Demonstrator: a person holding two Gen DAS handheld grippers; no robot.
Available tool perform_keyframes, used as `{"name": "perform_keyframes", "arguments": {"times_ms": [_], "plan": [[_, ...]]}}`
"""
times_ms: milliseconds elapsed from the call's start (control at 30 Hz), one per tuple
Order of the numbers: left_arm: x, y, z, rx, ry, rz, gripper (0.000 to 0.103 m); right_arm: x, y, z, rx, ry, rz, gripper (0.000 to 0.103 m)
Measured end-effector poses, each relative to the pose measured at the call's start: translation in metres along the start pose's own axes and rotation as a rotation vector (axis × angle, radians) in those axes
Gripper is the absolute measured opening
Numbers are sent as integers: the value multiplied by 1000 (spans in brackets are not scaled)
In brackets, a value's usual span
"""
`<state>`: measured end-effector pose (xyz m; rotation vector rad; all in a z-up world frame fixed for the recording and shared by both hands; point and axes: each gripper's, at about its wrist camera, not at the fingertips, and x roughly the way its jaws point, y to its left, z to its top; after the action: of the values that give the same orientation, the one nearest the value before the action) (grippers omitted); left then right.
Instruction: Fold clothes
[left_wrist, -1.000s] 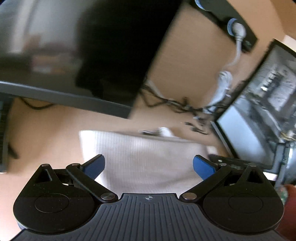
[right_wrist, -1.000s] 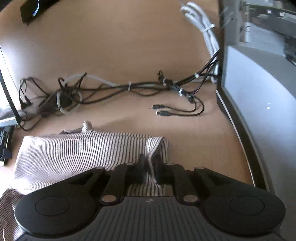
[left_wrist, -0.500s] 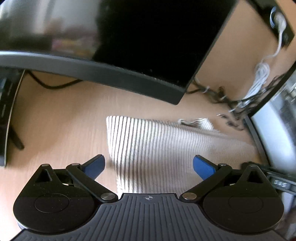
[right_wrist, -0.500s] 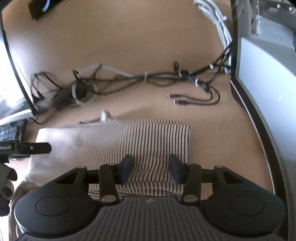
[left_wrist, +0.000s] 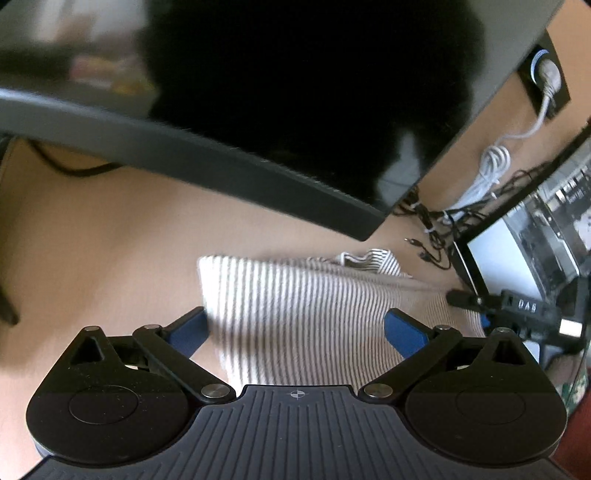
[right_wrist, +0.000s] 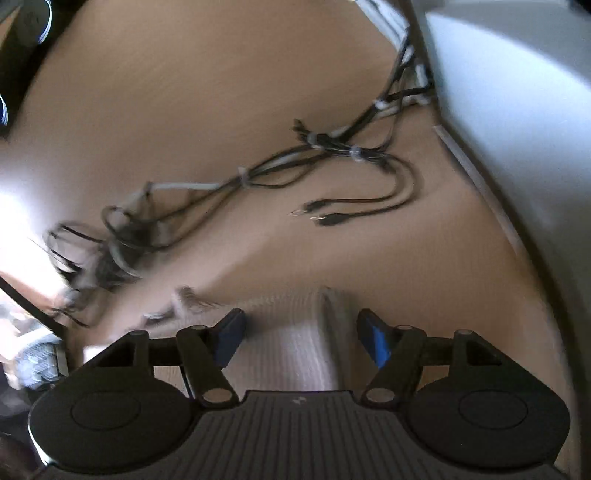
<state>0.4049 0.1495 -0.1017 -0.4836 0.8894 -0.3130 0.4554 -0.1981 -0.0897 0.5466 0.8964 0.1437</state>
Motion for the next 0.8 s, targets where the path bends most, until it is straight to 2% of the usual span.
{"name": "perform_keyframes", "arguments": {"times_ms": [133, 200, 233, 267, 300, 367, 467, 633, 800], "plan": [[10, -7, 3, 10, -12, -6, 101, 19, 24, 2, -118, 30, 31, 70], [14, -11, 3, 16, -18, -3, 93, 25, 37, 0, -167, 59, 60, 69], [15, -13, 3, 20, -20, 14, 82, 28, 43, 0, -191, 72, 68, 61], [16, -15, 3, 24, -23, 33, 65, 30, 48, -2, -214, 82, 66, 43], [18, -16, 2, 28, -26, 53, 58, 30, 53, -3, -236, 82, 62, 40], [4, -21, 1, 47, -45, 36, 34, 23, 59, -5, -275, 52, 54, 34], [-19, -27, -1, 75, -77, 4, 30, -9, 72, -9, -344, -13, 82, 32], [-74, -45, -16, 160, -109, -76, 30, -82, 99, -31, -527, -117, 97, 31], [-127, -47, -59, 277, -42, -113, 32, -139, 111, -85, -697, -86, 58, 31]]}}
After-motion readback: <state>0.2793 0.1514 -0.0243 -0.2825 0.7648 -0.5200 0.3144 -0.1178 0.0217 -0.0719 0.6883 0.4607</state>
